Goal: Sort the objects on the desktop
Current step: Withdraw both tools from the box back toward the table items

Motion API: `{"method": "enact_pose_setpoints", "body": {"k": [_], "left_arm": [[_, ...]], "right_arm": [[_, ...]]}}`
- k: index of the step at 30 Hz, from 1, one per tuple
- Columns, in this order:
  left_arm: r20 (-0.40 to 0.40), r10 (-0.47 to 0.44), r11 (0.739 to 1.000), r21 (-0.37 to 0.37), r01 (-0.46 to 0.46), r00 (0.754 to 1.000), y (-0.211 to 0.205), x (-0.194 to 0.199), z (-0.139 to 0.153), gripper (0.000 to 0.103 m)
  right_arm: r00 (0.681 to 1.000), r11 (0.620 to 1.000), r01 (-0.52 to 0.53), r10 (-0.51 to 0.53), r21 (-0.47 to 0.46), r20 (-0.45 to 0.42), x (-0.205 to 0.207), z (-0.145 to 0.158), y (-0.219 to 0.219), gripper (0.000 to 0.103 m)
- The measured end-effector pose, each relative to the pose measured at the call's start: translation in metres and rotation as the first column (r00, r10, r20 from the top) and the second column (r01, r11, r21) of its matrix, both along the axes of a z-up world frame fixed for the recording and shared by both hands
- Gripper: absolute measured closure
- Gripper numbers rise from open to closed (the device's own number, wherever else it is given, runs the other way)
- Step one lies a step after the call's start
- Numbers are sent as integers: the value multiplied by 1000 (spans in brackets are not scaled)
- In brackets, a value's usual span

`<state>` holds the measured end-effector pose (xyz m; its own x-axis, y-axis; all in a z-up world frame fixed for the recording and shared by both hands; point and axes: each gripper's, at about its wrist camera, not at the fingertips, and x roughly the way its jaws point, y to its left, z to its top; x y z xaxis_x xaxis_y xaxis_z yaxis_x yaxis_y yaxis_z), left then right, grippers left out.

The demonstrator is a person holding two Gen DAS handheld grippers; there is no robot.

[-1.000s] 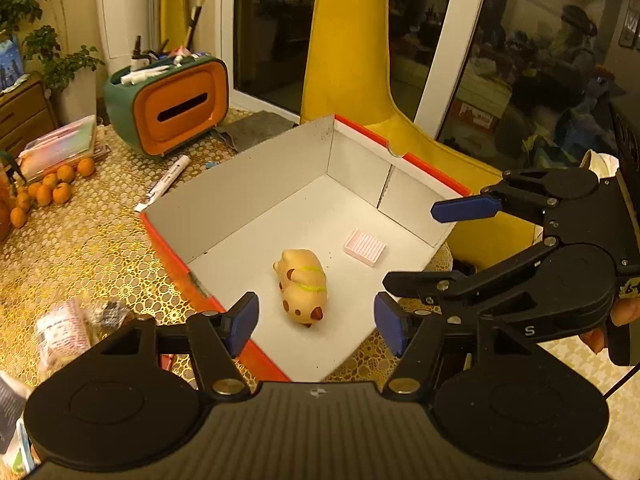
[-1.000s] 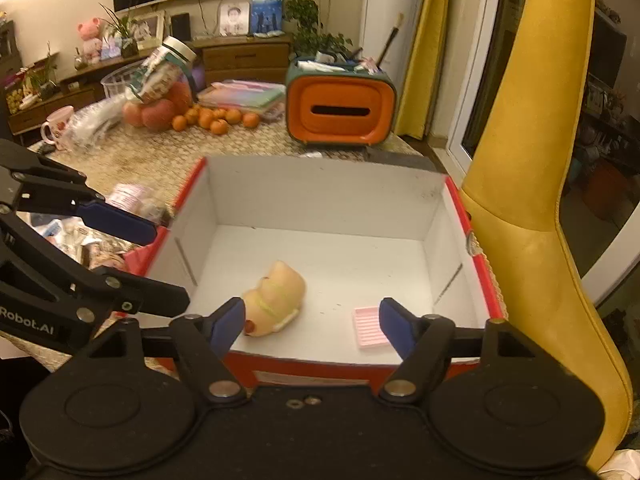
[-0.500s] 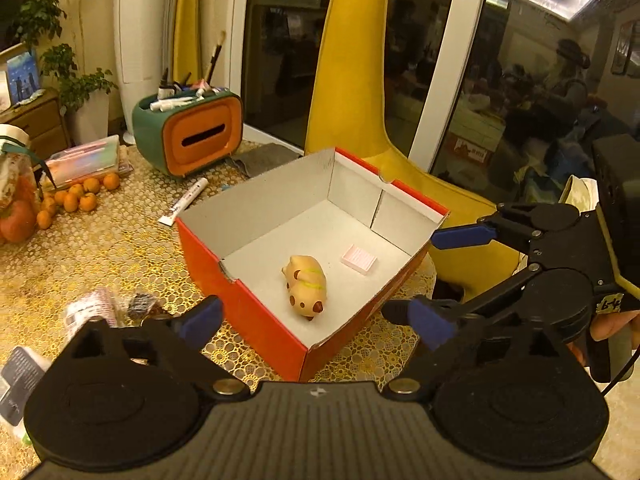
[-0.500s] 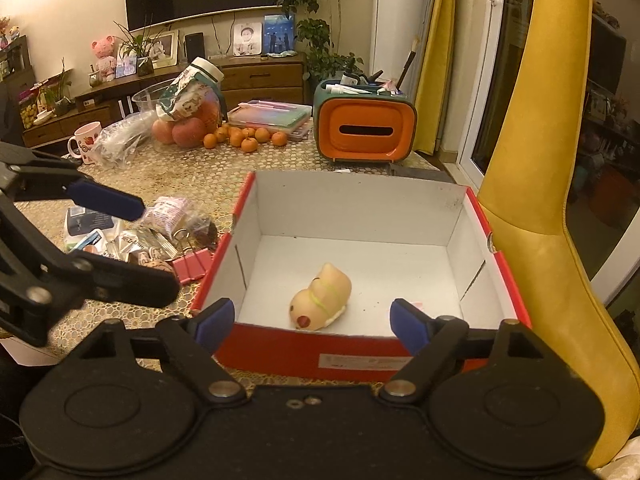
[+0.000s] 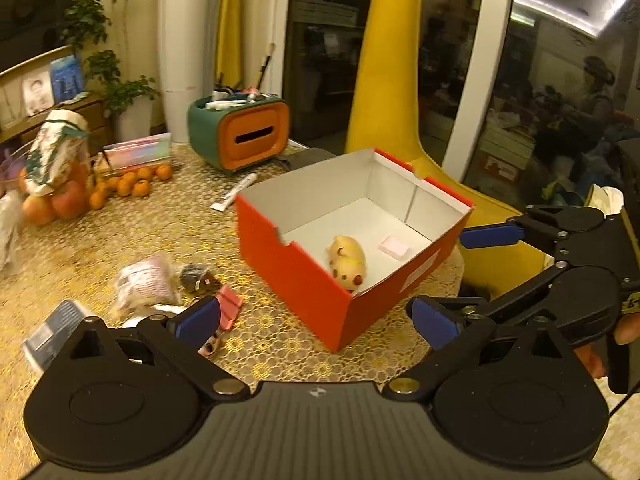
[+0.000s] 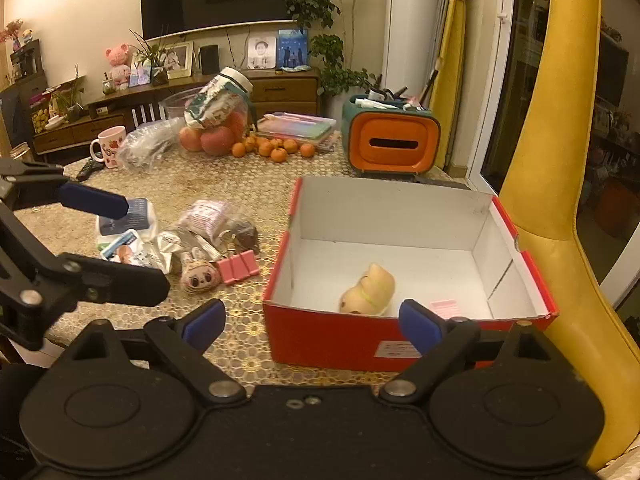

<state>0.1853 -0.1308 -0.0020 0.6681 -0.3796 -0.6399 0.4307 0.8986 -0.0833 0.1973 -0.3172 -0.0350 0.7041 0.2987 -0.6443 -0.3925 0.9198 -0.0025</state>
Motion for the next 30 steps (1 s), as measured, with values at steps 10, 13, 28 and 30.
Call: {"method": "enact_pose_setpoints", "body": {"k": [10, 13, 28, 30], "left_arm": [[51, 78, 997, -4, -78, 996, 46, -27, -6, 0], [56, 104, 995, -3, -104, 993, 61, -33, -10, 0], [71, 250, 968, -24, -249, 966, 133, -28, -37, 0], [70, 272, 962, -16, -272, 960, 141, -23, -42, 0]], "right_arm": [[1000, 1000, -21, 20, 20, 19, -14, 2, 29, 8], [999, 999, -34, 34, 14, 25, -16, -1, 42, 8], [998, 998, -66, 66, 12, -1, -1, -25, 97, 8], [997, 997, -73, 73, 2, -1, 2, -30, 104, 8]]}}
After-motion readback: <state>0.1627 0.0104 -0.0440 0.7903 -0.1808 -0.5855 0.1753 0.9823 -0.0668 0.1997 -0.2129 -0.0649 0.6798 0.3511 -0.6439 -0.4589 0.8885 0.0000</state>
